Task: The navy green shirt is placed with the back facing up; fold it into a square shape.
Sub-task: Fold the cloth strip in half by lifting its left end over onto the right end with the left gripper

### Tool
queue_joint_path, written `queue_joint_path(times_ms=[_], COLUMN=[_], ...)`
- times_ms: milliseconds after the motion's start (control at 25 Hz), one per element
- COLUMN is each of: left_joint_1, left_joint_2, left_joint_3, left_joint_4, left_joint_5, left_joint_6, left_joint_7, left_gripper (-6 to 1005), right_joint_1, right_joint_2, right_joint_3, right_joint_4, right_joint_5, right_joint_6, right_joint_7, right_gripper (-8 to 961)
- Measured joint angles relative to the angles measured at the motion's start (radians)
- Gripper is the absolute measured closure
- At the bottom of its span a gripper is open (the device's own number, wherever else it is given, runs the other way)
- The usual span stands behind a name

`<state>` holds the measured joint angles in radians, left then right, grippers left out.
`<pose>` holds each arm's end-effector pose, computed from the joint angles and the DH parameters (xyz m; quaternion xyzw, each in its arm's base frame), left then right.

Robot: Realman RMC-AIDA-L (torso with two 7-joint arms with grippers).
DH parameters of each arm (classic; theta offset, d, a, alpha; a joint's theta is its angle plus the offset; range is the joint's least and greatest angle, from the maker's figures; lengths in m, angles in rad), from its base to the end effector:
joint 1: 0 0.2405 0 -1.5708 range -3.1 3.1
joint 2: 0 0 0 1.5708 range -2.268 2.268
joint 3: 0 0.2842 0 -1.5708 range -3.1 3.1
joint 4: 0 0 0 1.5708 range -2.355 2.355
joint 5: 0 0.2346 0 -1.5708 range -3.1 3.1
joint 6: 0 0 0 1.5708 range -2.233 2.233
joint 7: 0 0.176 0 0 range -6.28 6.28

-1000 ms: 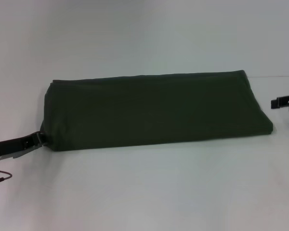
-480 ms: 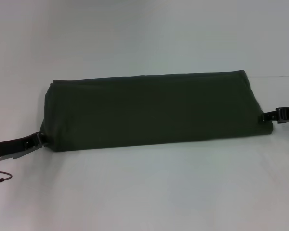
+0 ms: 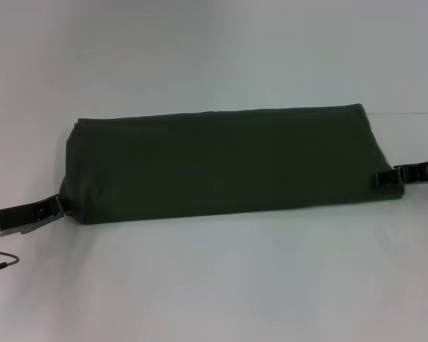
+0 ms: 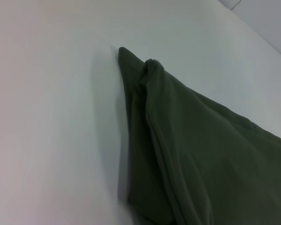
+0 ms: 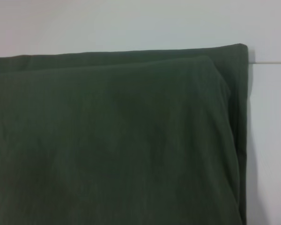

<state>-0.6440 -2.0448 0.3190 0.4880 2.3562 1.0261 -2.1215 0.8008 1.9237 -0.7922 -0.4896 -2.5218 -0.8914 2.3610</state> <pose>-0.3789 0.4339 -0.0234 -0.6931 -0.6295 -0.2084 0.2829 0.3433 0.4997 0.0079 -0.7818 0.5232 0.0084 0.3390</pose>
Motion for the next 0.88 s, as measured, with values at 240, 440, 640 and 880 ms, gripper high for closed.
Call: queue_joint_path(times_ms=[240,440,640,880], left_joint_1=[0.000,-0.003,-0.004,-0.003], left_joint_2=[0.000,0.000,0.000,0.000], left_joint_3=[0.000,0.000,0.000,0.000], left_joint_4=[0.000,0.000,0.000,0.000], left_joint_5=[0.000,-0.001,-0.003,-0.005], left_joint_6=[-0.001,0.000,0.001,0.002], left_joint_7=[0.000,0.000,0.000,0.000], left_gripper=[995,995,995,995], right_joint_1=[0.005,0.010,0.011,0.011], right_joint_2=[0.007,0.007,0.007,0.006], right_joint_3=[-0.025,-0.031,-0.030,-0.032], right_joint_4=[0.024,0.038,0.038,0.038], right_joint_5=[0.000,0.000,0.000,0.000], right_joint_6=[0.038,0.051,0.052,0.046], right_joint_7=[0.004,0.008,0.008,0.002], right_gripper=[345,363,464,509])
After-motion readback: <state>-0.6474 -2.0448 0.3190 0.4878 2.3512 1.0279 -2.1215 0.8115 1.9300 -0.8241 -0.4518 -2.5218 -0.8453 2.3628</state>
